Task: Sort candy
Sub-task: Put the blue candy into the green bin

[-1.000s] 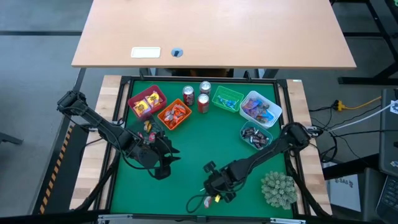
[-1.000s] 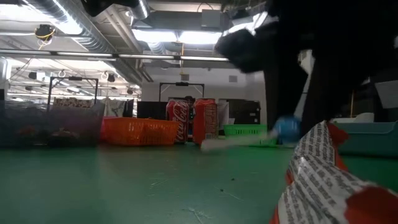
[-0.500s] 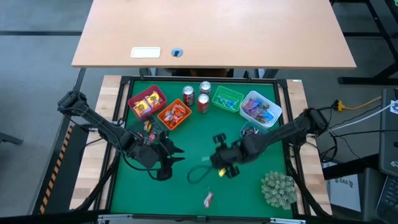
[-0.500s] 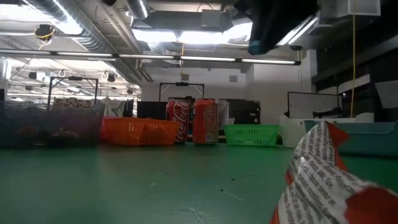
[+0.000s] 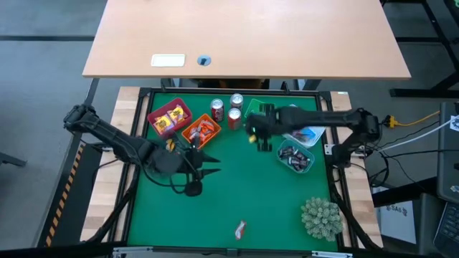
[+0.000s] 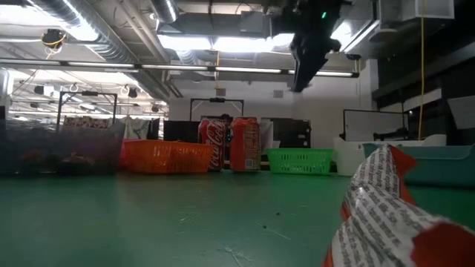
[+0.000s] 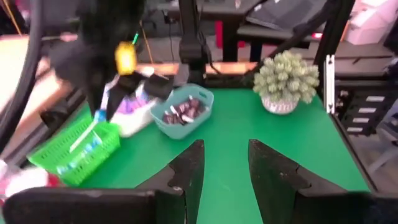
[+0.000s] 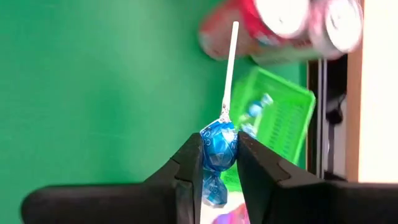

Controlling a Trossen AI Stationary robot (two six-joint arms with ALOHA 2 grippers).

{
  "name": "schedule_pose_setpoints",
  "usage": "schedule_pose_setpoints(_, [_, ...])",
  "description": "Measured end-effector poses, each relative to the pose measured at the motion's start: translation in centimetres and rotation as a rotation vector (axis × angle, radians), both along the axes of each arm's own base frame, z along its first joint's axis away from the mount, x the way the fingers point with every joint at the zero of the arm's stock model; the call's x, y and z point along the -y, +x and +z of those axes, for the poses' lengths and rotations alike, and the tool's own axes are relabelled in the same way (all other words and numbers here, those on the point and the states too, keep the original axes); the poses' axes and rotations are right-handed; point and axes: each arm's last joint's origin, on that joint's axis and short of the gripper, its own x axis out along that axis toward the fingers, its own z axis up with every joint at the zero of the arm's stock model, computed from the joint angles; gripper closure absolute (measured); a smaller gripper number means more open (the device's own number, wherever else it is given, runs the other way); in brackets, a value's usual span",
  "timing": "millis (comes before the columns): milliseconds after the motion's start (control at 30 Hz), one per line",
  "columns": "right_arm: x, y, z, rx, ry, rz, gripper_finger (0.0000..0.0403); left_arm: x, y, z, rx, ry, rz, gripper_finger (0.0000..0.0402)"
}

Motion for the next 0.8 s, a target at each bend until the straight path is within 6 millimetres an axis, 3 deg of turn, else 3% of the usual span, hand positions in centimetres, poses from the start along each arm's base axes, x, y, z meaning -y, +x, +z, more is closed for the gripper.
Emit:
schedule_pose_setpoints(233, [6.2, -1.0, -0.3, 0.005, 0.061, -0.174, 0.0329, -2.3, -3.6, 3.7, 0.084, 0.076, -0.019, 0.0288])
schedule_pose_setpoints(467, [9.3, -2.0, -0.3, 0.032, 0.157, -0.248, 0.0329, -4.6, -9.1, 5.9, 0.091, 0.087, -0.018, 0.0288])
schedule_pose_setpoints(633, [10.2, -2.4, -0.3, 0.039, 0.171, -0.272, 0.0329, -5.6, -11.5, 5.1, 0.107, 0.078, -0.013, 0.0288])
schedule_pose_setpoints(800, [10.3, -2.4, -0.3, 0.042, 0.173, -0.276, 0.0320, -6.2, -13.2, 2.3, 0.116, 0.075, -0.009, 0.0288])
